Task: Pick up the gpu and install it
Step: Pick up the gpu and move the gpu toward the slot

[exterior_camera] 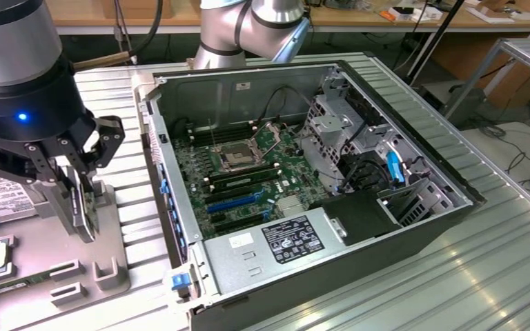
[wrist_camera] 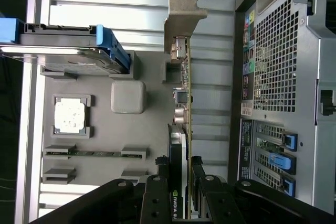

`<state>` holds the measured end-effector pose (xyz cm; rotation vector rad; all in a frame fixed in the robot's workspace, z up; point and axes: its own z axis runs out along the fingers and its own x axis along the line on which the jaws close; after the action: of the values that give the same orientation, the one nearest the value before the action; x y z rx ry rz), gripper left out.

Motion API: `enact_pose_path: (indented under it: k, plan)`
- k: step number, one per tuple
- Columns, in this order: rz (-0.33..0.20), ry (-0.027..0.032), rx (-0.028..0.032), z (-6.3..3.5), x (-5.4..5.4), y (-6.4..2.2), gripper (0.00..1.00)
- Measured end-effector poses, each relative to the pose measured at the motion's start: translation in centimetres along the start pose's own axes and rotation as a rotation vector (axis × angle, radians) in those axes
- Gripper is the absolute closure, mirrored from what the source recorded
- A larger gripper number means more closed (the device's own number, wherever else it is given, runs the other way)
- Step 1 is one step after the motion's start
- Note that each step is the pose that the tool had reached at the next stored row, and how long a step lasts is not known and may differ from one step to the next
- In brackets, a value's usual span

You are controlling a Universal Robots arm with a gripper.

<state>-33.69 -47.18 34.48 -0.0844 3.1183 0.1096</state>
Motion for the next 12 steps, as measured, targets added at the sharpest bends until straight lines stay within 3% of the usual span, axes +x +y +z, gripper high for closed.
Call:
enact_pose_path:
  k: [12]
  plan:
    - [0.0, 0.0, 0.0, -0.18, 0.0, 0.01, 0.73]
